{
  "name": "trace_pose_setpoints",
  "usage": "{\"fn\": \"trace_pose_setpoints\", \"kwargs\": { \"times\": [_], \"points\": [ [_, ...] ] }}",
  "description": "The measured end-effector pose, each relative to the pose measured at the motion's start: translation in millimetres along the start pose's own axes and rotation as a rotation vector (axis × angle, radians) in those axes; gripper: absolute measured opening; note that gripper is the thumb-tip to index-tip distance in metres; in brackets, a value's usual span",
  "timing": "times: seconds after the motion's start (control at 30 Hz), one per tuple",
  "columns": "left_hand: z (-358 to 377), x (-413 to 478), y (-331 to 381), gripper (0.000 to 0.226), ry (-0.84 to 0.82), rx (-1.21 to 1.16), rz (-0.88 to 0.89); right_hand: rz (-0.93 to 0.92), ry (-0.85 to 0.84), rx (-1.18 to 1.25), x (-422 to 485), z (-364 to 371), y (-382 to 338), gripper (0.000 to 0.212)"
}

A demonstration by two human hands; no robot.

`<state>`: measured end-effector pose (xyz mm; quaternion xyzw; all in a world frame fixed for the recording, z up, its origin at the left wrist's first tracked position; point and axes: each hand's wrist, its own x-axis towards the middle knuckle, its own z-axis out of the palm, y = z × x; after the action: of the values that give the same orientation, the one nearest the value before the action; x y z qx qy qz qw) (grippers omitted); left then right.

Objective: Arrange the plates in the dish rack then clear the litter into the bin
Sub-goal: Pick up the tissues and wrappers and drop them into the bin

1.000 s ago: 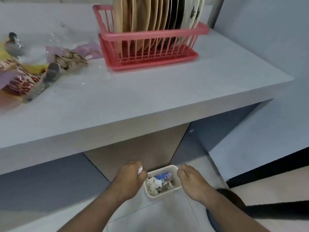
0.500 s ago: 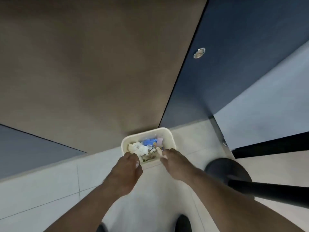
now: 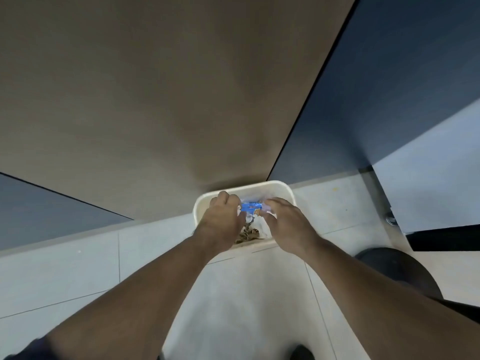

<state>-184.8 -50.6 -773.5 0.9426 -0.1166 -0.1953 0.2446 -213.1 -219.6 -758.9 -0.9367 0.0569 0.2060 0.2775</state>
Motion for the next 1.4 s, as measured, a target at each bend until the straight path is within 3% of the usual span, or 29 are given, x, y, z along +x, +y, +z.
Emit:
{"fn": "trace_pose_setpoints", "kwargs": {
  "times": [0.07,0.13,0.2,0.43,0.57,1.1,1.4],
  "points": [
    [14,9,-2,0.041,-0.062,0.036,-0.055,-0.003,0.013,-0.001,-12,-8,0,0.041],
    [23,10,-5,0.059,-0.223,0.079,-0.091,0.010,0.008,-0.005,-23,-18,-2,0.040],
    [16,8,-4,0.063,-0.310,0.118,-0.077,0.009,0.011,-0.003,-33,-28,-6,0.039],
    [-108,-53,36,0.038,-0.031,0.127,0.151,-0.045,0.059,-0.012,-80,-81,-49,0.030],
    [-196,-98,74,0.052,0.035,0.159,0.248,-0.078,0.104,-0.020,-121,-128,-96,0.027],
    [-454,-254,176,0.065,0.292,0.079,0.204,-0.207,0.248,-0.078,-267,-348,-312,0.041],
    [-571,-308,159,0.052,0.389,0.082,0.229,-0.329,0.353,-0.070,-307,-394,-441,0.040]
  ]
}}
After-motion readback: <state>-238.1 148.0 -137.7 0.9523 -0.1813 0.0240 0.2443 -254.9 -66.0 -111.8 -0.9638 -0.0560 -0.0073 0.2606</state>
